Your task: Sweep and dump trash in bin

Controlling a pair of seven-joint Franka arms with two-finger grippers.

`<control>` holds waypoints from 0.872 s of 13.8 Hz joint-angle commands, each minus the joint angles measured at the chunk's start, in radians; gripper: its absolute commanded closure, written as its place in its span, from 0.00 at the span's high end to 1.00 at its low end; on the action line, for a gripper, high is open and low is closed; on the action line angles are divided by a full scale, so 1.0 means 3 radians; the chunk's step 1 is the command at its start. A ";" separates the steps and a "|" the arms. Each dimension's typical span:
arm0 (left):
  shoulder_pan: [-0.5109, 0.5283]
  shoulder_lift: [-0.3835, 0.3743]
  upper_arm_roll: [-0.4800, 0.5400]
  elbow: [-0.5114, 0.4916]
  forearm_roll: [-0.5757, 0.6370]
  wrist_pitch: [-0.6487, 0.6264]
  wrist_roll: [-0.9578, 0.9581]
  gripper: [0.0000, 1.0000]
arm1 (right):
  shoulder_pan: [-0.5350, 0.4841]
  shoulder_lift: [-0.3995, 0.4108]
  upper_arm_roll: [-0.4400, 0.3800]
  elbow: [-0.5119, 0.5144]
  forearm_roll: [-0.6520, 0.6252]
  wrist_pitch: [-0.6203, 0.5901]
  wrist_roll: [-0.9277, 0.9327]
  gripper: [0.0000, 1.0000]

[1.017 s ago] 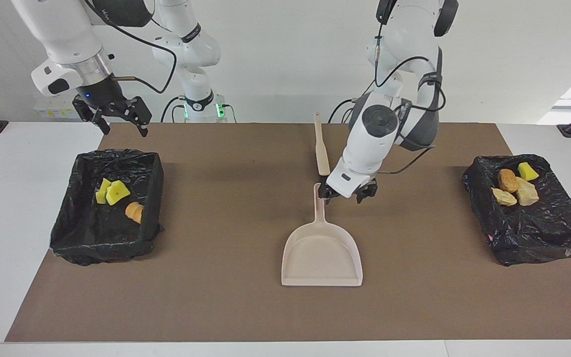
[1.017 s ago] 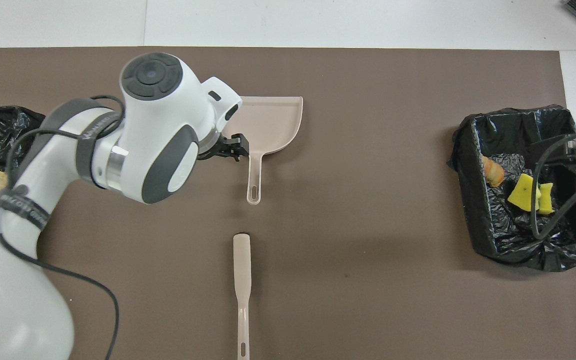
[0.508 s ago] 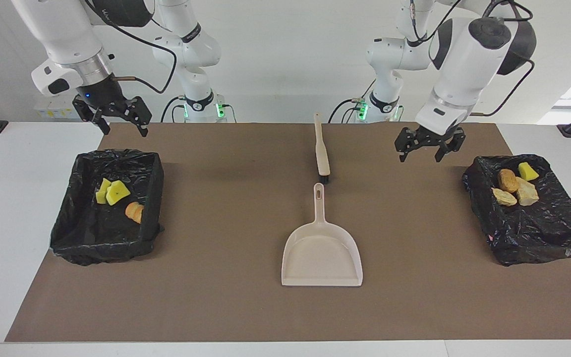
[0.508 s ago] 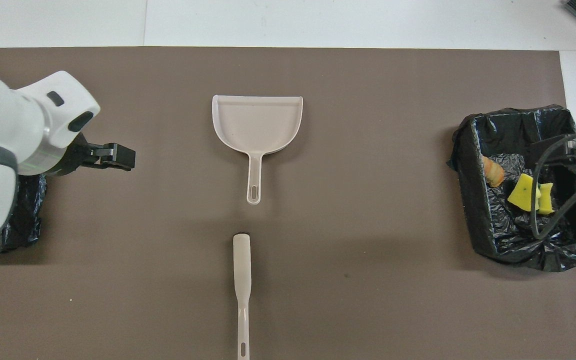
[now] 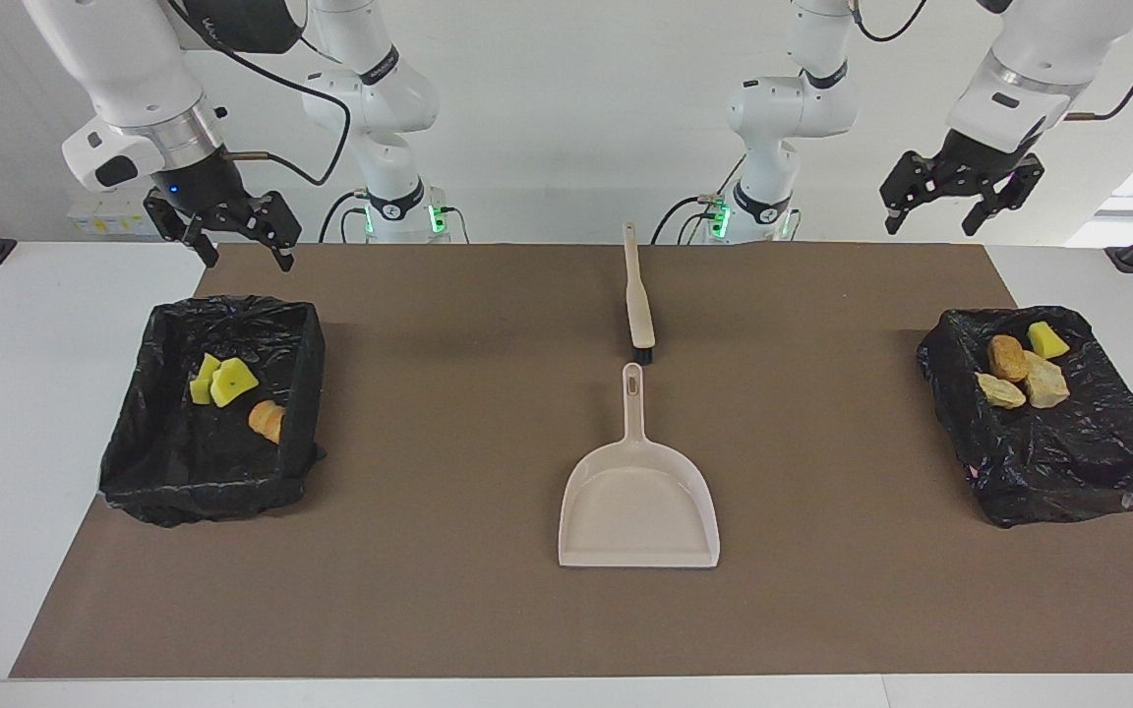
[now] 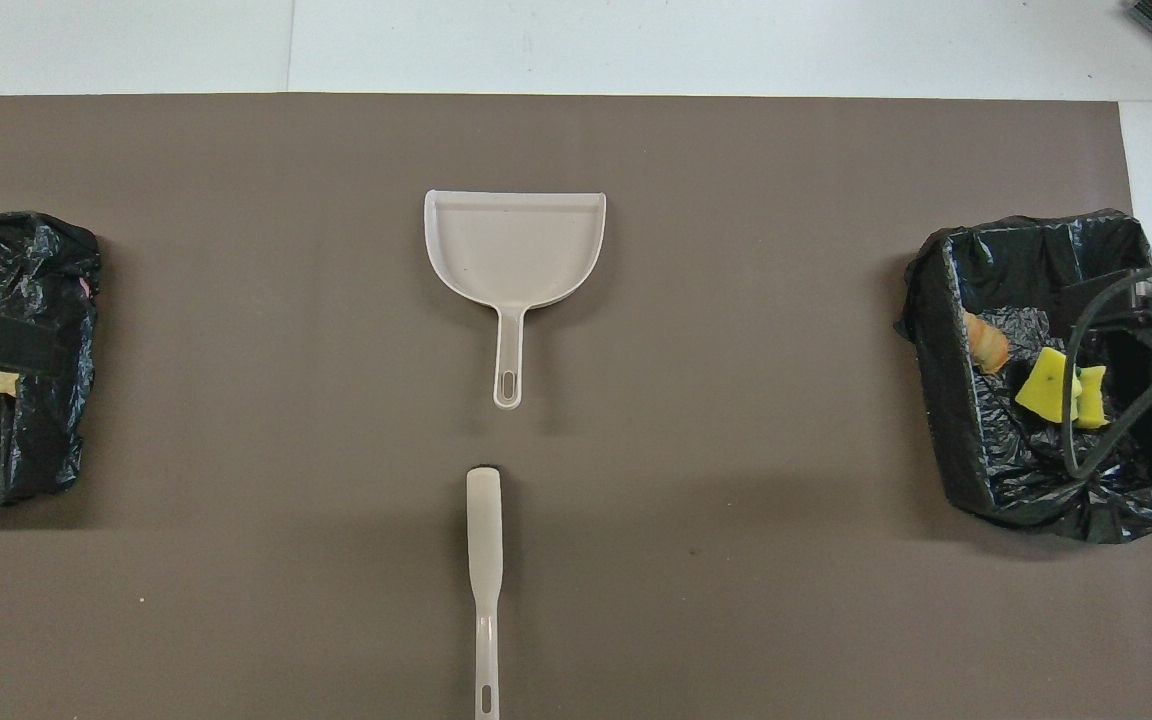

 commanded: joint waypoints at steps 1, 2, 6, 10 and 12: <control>0.0131 0.0059 -0.0018 0.0182 -0.0108 -0.0245 0.0048 1.00 | -0.0046 -0.0072 0.0030 -0.0101 0.0055 0.0081 0.0027 1.00; 0.0136 0.0024 -0.0007 0.0172 -0.0119 -0.0241 0.0058 1.00 | -0.0046 -0.0072 0.0030 -0.0101 0.0055 0.0081 0.0027 1.00; 0.0137 -0.0105 0.0023 0.0080 -0.0119 -0.0286 0.0043 1.00 | -0.0046 -0.0072 0.0035 -0.0101 0.0055 0.0081 0.0027 1.00; 0.0136 -0.0079 0.0028 0.0106 -0.0063 -0.0338 0.0063 1.00 | -0.0046 -0.0072 0.0035 -0.0101 0.0055 0.0081 0.0027 1.00; 0.0142 -0.0074 0.0028 0.0116 -0.0063 -0.0348 0.0063 1.00 | -0.0046 -0.0072 0.0030 -0.0101 0.0035 0.0076 0.0037 1.00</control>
